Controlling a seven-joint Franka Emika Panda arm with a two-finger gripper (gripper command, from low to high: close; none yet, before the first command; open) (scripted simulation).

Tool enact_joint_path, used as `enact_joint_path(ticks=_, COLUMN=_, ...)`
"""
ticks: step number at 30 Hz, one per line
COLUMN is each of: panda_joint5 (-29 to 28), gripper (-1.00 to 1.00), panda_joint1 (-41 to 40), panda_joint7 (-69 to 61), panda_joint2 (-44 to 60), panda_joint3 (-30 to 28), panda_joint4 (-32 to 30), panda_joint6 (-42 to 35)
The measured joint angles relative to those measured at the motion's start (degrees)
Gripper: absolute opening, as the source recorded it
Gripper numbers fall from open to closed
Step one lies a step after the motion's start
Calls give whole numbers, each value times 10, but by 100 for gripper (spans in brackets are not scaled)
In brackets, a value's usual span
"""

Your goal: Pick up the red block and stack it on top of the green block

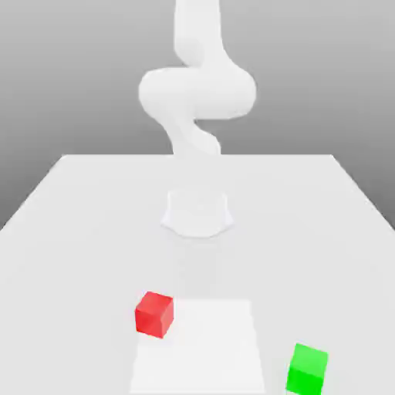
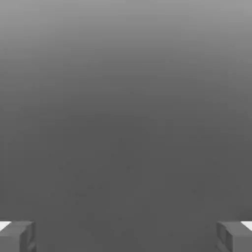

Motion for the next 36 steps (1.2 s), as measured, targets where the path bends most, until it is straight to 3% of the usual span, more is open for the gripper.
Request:
enact_joint_path(ticks=18, panda_joint5=-2, gripper=0, panda_joint1=-65, panda_joint7=74, panda_joint2=385, panda_joint3=-36, panda_joint4=-249, panda_joint6=242)
enact_joint_path(ticks=25, panda_joint5=25, gripper=0, panda_joint1=-78, panda_joint7=58, panda_joint2=531, panda_joint3=-18, panda_joint4=-244, panda_joint6=362)
enact_joint_path(ticks=26, panda_joint5=28, gripper=-100, panda_joint1=-81, panda_joint7=56, panda_joint2=544, panda_joint3=-15, panda_joint4=-242, panda_joint6=374)
enact_joint_path(ticks=32, panda_joint5=28, gripper=-100, panda_joint1=-83, panda_joint7=56, panda_joint2=551, panda_joint3=-12, panda_joint4=-241, panda_joint6=380)
enact_joint_path(ticks=36, panda_joint5=14, gripper=-100, panda_joint1=-79, panda_joint7=66, panda_joint2=494, panda_joint3=-20, panda_joint4=-249, panda_joint6=331)
